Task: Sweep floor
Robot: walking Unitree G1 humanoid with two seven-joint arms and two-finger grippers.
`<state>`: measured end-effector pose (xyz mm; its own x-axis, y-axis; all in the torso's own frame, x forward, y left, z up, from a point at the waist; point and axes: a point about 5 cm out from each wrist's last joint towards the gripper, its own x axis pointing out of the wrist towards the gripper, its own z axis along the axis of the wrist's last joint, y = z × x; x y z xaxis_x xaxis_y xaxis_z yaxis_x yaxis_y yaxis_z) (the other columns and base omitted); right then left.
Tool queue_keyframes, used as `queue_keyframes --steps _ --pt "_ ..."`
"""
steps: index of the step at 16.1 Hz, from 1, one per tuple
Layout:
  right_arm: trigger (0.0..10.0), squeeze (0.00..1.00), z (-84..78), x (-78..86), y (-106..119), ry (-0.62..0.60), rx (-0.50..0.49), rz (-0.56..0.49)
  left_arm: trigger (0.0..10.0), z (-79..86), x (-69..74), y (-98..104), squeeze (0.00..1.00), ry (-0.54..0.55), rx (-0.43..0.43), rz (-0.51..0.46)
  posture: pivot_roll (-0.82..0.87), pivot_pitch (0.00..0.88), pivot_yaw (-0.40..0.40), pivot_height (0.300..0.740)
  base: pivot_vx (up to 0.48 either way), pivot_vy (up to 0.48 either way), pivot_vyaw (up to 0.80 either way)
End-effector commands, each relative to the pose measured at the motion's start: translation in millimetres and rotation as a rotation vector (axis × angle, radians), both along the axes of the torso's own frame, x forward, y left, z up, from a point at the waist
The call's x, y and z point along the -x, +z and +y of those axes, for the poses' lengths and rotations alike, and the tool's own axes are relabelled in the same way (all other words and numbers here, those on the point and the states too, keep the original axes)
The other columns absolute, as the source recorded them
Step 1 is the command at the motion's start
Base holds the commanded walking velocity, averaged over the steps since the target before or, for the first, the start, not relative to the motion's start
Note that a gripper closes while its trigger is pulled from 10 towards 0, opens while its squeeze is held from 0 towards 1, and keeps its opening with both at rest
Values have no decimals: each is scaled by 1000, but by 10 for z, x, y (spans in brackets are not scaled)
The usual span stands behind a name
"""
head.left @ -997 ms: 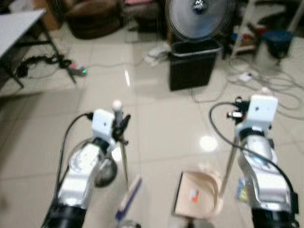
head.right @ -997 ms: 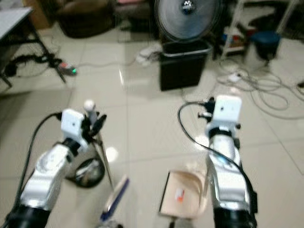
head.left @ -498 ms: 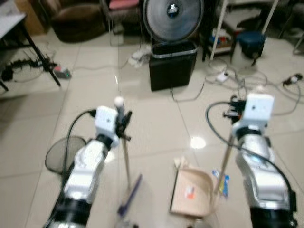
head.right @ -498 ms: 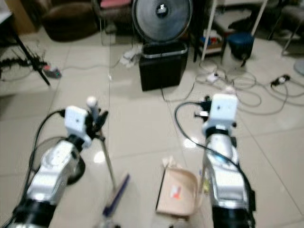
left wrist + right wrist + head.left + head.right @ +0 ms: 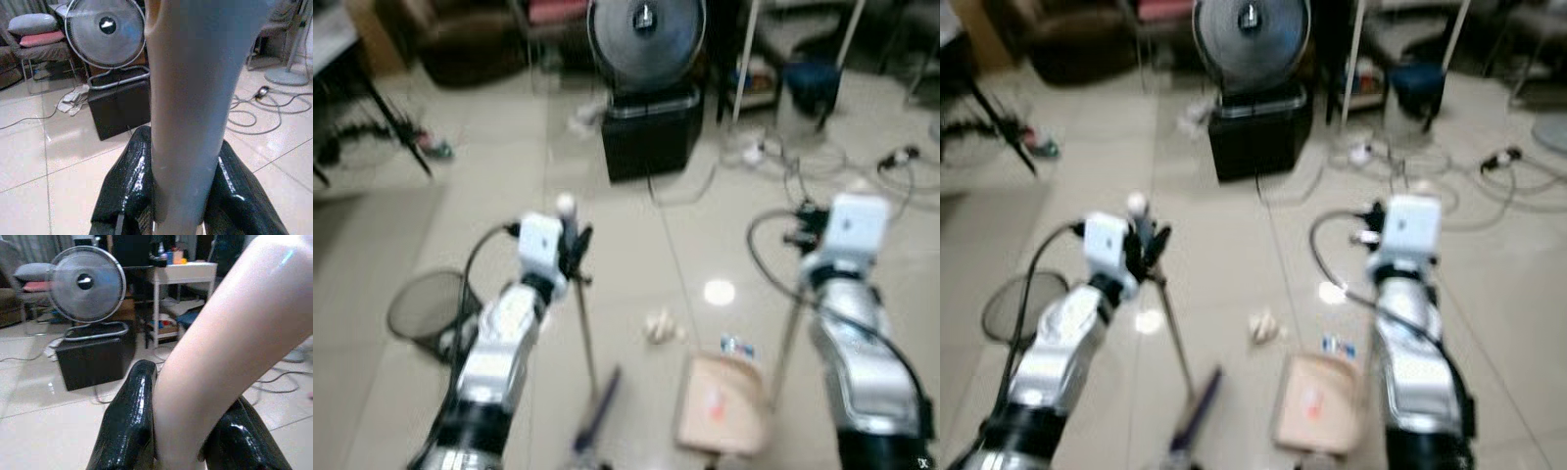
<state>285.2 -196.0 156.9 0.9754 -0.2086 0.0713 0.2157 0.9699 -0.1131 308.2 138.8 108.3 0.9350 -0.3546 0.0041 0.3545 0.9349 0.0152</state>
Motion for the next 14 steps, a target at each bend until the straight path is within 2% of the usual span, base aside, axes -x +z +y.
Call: queue_keyframes --steps 1,4,5,7,9,10,14 --pt "10000 0 103 -14 75 31 -12 -37 10000 119 -35 98 0 50 -23 -44 -58 82 108 740 0 0 0" --pt "10000 0 95 -15 89 30 -13 -50 10000 125 -75 180 0 82 -15 -98 -58 88 111 740 0 0 0" --pt "10000 0 114 -27 95 59 -40 -60 10000 119 -81 210 0 87 -19 -126 -58 88 111 740 274 0 0" --pt "10000 0 148 -53 134 91 -53 -80 10000 106 -87 243 0 98 -16 -151 -58 88 111 740 371 0 0" --pt "10000 0 155 -81 156 98 -54 -90 10000 107 -89 265 0 104 -8 -161 -56 92 107 740 403 0 -553" --pt "10000 0 152 -91 162 101 -50 -95 10000 110 -90 269 0 107 -7 -162 -49 91 96 740 405 0 -600" --pt "10000 0 149 -165 188 133 -26 -101 10000 166 -56 281 0 149 -2 -180 -25 82 30 740 408 0 0"
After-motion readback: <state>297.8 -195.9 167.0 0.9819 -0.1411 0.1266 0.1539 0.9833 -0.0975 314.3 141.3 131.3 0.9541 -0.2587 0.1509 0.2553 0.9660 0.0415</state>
